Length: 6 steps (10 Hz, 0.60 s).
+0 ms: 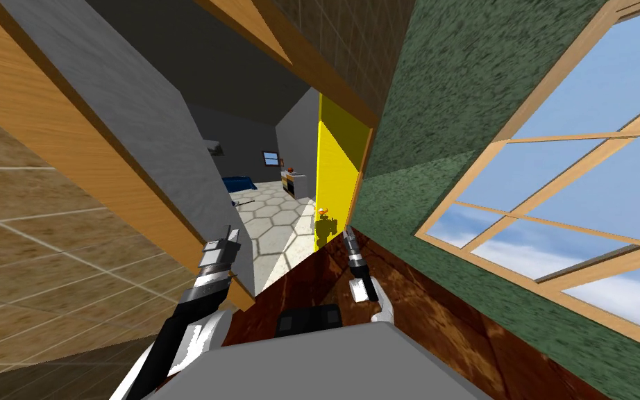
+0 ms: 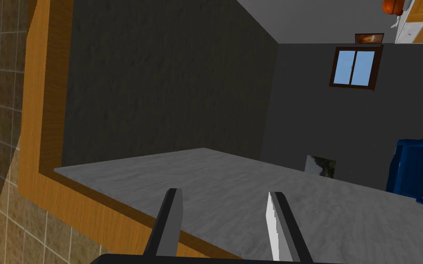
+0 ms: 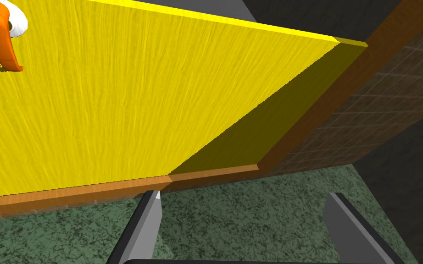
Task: Push the door open
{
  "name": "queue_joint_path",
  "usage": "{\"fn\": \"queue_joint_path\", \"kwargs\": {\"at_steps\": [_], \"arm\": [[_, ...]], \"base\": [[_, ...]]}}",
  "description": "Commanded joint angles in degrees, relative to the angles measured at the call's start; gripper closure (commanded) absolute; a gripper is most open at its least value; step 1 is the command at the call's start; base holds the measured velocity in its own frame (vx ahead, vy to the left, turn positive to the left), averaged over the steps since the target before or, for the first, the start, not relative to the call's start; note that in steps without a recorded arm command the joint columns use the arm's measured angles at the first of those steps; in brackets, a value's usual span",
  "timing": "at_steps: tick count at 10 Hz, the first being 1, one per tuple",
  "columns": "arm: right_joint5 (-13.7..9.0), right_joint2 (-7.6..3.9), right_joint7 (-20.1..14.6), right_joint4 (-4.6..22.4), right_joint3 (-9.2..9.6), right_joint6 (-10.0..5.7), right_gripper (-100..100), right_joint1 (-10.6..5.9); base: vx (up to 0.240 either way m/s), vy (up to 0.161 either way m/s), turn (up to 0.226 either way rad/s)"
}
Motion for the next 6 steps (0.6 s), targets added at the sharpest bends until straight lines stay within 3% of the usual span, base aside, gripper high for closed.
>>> {"fn": "queue_joint_path", "kwargs": {"at_steps": [1, 6], "arm": [[-0.1, -0.11, 0.0, 2.2, 0.08, -0.42, -100, -0.87], [-0.3, -0.28, -0.1, 9.8, 0.21, -1.69, -100, -3.97]], "base": [[0.084, -0.081, 0.109], [0.076, -0.086, 0.102]]}}
